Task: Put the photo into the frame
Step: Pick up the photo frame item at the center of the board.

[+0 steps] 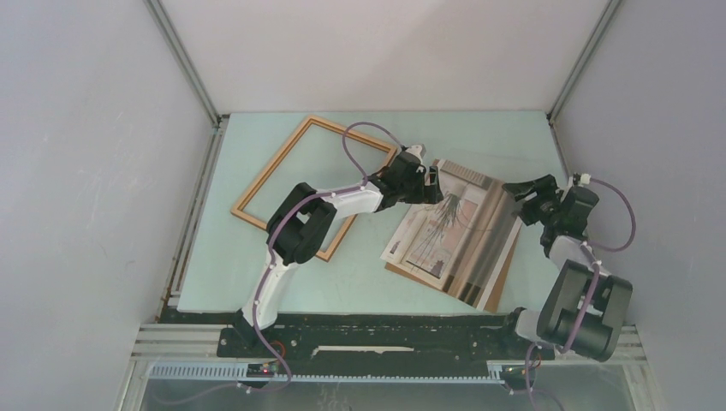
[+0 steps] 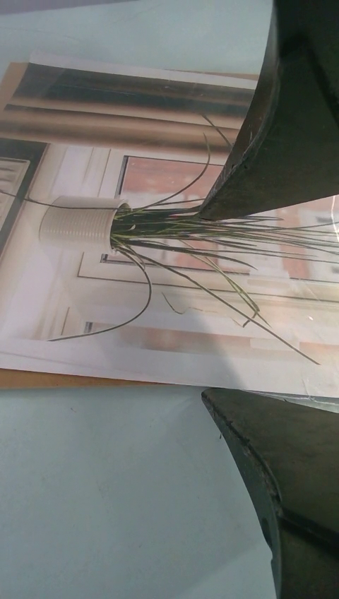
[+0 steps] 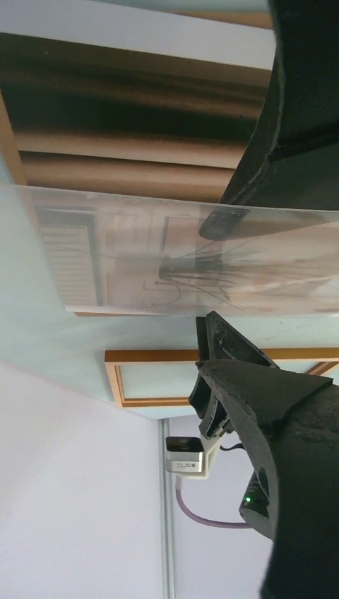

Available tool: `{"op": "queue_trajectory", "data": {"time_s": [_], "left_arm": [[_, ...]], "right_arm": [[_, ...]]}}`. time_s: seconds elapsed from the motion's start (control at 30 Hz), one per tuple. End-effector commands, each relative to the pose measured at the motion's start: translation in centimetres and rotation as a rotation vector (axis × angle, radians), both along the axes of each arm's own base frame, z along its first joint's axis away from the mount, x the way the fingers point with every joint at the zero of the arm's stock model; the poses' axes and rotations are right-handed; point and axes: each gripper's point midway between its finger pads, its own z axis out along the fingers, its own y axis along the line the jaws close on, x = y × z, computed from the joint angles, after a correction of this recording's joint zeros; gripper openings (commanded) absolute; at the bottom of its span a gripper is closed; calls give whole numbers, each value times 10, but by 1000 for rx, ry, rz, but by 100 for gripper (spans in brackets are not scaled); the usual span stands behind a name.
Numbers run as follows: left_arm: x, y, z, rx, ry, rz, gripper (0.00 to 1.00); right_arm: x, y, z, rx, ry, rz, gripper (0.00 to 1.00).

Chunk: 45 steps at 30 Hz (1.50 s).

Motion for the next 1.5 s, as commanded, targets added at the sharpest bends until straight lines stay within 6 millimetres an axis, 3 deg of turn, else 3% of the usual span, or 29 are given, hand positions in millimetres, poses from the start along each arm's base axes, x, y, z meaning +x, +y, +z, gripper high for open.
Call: {"op": "queue_trajectory", "data": {"time_s": [0.0, 0.13, 0.3, 0.43, 0.63, 0.77, 0.87, 0.93, 1.13, 1.27, 1.43, 1.47], "left_arm": [[-2, -10, 17, -59, -26, -30, 89], [-3, -10, 20, -67, -31, -29, 89], [-3, -10, 21, -79, -29, -29, 89], [-4, -13, 21, -95, -22, -32, 89], [-3, -12, 24, -117, -18, -28, 89], [-4, -13, 26, -128, -20, -30, 89], [-5, -12, 28, -127, -26, -33, 89], [-4, -9, 32, -122, -40, -35, 89], [-3, 6, 77, -128, -128, -58, 93], [-2, 41, 118, -50, -193, -18, 95], [-17, 106, 146, -55, -164, 101, 96], [-21, 122, 142, -51, -148, 131, 96]], "right_arm": [[-3, 7, 18, -5, -19, -60, 70], [-10, 9, 27, 18, 18, -153, 74], [-19, 9, 20, 86, 111, -277, 81], [-24, 14, 13, 141, 181, -326, 85], [-33, 28, 21, 144, 244, -335, 88], [-37, 30, 15, 125, 245, -362, 74], [-31, 30, 14, 110, 212, -351, 46], [-29, 29, 12, 82, 205, -339, 35], [-25, 25, 1, 1, 210, -299, 17], [-20, 27, -1, -27, 193, -246, 1], [-14, 36, 6, -84, 127, -135, 0], [-11, 41, 11, -90, 96, -93, 0]]}}
